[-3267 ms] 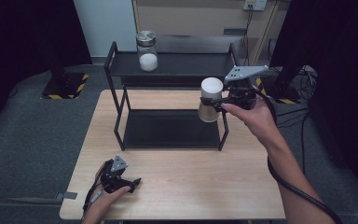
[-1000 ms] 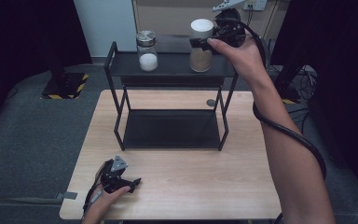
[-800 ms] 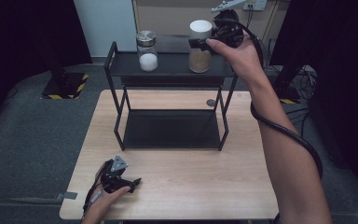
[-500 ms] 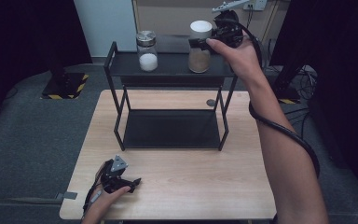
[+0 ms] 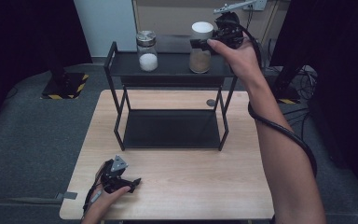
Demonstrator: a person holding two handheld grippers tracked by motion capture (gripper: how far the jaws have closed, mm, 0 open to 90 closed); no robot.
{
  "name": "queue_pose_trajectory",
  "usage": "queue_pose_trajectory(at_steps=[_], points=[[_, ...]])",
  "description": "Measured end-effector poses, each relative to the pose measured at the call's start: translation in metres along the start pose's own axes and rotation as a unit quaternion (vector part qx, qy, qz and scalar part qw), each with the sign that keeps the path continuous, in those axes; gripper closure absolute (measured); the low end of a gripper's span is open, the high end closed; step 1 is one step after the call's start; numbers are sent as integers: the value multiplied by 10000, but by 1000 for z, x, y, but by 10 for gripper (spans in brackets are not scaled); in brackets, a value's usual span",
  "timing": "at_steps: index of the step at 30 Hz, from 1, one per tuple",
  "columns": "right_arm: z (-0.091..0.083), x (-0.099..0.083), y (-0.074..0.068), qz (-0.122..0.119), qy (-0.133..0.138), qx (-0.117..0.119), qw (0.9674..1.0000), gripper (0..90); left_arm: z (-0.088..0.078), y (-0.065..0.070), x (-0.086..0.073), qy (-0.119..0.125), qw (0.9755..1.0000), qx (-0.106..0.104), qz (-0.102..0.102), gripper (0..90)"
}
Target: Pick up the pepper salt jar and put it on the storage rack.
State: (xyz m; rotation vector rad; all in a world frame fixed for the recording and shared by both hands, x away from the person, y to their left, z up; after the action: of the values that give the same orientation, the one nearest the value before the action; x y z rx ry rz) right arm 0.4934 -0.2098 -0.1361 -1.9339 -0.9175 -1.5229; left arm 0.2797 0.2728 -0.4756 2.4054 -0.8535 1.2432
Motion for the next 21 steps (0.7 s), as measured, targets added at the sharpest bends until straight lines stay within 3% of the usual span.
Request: queue_pose_trajectory(at_steps=[16,21], points=[[-2,-2,-1,4,2,-51,10000,344,0,0,0,0,10000,0,1,0],[-3,-2,-2,-57,-48,-146,9999,251,0,0,0,1,10000,0,-1,0]])
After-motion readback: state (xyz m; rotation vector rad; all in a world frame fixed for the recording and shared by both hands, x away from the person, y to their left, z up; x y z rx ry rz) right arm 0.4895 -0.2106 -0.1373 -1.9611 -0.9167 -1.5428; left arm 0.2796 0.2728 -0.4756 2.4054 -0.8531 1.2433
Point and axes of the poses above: each handheld gripper's, and its own axes: z roughly forward along the jaws, x roughly out of its top, y roughly to its right, the point moved 4 cm from there along z, roughly forward along the jaws, and after that the axes turned 9 degrees about y, right-handed, at the moved point
